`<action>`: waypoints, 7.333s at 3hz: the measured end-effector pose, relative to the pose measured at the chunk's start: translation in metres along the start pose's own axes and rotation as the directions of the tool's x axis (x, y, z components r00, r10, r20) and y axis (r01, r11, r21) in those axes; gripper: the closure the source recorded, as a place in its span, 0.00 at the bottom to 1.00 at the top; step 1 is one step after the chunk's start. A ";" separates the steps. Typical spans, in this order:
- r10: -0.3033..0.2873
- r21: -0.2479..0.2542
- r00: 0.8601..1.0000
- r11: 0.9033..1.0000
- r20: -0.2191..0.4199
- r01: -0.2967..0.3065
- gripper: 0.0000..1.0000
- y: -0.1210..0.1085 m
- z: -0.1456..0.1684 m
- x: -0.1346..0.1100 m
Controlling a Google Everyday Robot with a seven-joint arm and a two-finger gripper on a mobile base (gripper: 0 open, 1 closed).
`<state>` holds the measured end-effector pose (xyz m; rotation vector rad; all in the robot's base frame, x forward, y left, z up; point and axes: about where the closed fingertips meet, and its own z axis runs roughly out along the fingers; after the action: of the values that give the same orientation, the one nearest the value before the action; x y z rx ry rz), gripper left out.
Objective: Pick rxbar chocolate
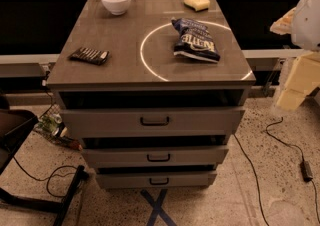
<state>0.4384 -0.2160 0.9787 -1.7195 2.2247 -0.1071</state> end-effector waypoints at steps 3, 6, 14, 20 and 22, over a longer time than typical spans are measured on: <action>0.083 0.095 0.938 0.988 0.338 -0.122 0.00 -0.067 0.009 -0.056; 0.109 0.033 0.607 0.975 0.787 -0.219 0.00 -0.135 0.028 -0.173; 0.137 -0.133 0.492 0.990 0.860 -0.044 0.00 -0.131 0.212 -0.388; 0.173 -0.219 0.511 0.975 0.842 0.031 0.60 -0.094 0.282 -0.428; 0.173 -0.219 0.511 0.975 0.842 0.031 1.00 -0.095 0.280 -0.429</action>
Offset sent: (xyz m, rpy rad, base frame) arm 0.0497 0.0338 0.0182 0.1973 -0.1450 -0.0503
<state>0.7043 0.2059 0.8287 -1.2867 1.5270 0.8648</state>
